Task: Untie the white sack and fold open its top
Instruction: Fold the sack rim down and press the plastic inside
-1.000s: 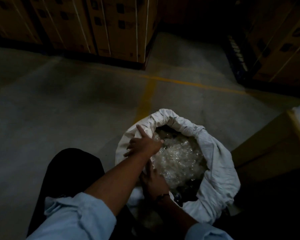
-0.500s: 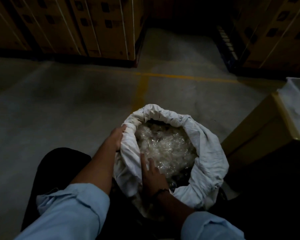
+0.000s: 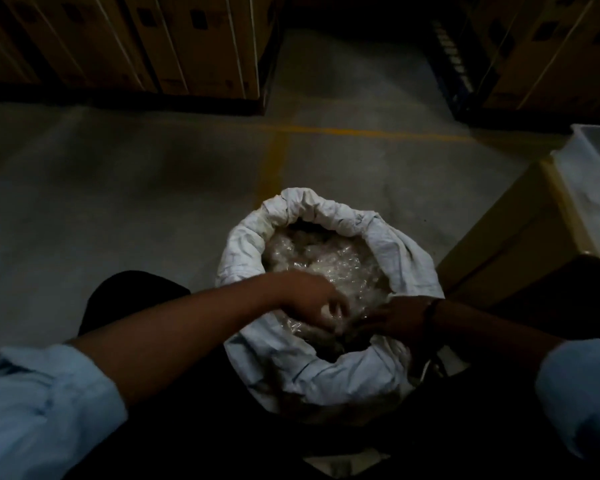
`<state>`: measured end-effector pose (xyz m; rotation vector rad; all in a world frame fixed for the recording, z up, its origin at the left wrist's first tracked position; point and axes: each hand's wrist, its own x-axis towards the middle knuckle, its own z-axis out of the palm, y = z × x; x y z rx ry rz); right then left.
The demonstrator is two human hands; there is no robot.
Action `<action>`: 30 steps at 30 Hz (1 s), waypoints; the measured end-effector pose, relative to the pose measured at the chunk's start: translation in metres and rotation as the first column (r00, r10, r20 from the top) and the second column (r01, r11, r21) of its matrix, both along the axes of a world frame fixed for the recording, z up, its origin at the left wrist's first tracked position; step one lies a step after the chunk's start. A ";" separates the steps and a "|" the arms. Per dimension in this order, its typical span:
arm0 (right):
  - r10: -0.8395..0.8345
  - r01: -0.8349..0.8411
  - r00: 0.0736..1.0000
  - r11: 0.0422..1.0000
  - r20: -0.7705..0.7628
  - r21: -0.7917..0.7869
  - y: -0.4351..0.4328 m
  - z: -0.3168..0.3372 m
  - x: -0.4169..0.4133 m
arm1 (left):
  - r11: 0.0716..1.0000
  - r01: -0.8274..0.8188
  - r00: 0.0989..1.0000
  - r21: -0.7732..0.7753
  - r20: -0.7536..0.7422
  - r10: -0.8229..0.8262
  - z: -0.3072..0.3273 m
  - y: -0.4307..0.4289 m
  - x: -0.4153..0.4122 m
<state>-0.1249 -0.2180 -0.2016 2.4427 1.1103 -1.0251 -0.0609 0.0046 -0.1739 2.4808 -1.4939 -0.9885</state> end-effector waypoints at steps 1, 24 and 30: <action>0.018 -0.017 0.999 0.999 0.027 -0.038 -0.002 -0.012 0.001 | 0.997 0.053 0.993 0.058 -0.105 -0.046 -0.014 0.002 -0.004; -0.610 0.633 0.765 0.656 -0.205 0.410 -0.007 0.026 0.024 | 0.953 -0.298 0.954 0.060 0.018 0.298 -0.024 0.023 0.036; -0.817 0.683 0.557 0.553 0.148 0.477 -0.014 -0.002 0.048 | 0.815 -0.577 0.816 0.052 0.082 0.572 -0.035 0.044 0.080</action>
